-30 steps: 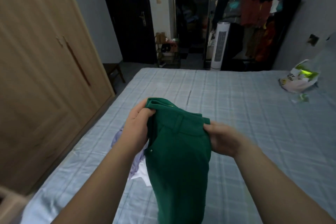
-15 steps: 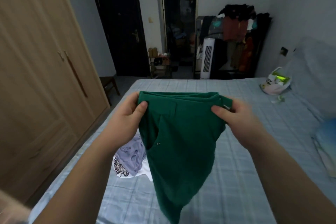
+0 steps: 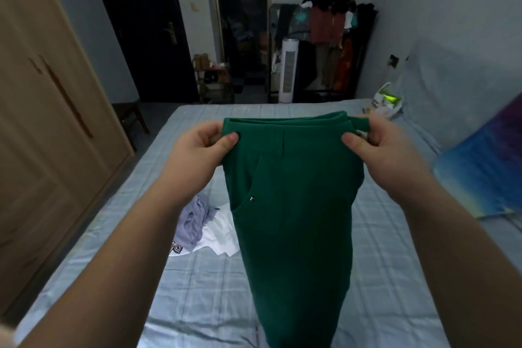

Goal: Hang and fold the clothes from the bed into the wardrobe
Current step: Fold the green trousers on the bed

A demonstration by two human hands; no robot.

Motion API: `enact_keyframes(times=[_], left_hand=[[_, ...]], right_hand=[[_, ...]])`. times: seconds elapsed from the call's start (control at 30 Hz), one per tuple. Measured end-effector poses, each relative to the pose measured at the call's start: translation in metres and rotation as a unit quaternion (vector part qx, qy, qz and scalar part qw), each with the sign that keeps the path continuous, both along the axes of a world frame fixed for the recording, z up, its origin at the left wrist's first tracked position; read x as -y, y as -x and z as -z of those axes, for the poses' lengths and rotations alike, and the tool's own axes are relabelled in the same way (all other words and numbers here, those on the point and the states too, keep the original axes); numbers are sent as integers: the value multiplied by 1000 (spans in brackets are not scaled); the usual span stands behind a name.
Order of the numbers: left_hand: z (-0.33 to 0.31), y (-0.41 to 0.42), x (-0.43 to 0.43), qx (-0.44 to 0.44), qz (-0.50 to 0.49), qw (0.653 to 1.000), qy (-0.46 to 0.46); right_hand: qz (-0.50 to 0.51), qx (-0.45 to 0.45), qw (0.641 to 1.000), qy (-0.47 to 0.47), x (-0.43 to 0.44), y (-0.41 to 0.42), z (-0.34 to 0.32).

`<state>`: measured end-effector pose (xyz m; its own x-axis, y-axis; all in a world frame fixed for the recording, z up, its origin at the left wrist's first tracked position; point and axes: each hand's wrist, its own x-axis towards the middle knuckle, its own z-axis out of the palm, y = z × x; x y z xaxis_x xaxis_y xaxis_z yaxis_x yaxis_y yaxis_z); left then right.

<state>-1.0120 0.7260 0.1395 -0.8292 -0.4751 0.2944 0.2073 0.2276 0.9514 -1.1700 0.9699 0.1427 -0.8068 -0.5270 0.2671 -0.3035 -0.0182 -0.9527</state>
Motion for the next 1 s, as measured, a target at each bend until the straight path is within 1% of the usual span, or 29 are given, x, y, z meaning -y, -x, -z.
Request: enact_keyframes(times=[0.1, 0.2, 0.37, 0.5, 0.63, 0.8, 0.9, 1.0], left_hand=[[20, 43, 7, 33, 2, 999, -34], [54, 100, 22, 77, -4, 994, -77], [142, 200, 51, 159, -25, 977, -139], [218, 283, 80, 231, -53, 957, -166], [316, 378, 117, 288, -91, 939, -166], [458, 479, 159, 350, -122, 920, -130], [538, 512, 177, 378, -144, 909, -106], [593, 520, 181, 396, -161, 900, -85]], right_hand=[[23, 30, 999, -11, 9, 39, 24], [47, 61, 997, -28, 25, 89, 61], [82, 118, 987, -66, 55, 182, 152], [81, 178, 974, -112, 91, 267, 233], [103, 221, 959, -144, 137, 355, 329], [119, 267, 934, -205, 183, 444, 481], [127, 266, 927, -231, 198, 468, 559], [131, 271, 923, -240, 202, 476, 612]])
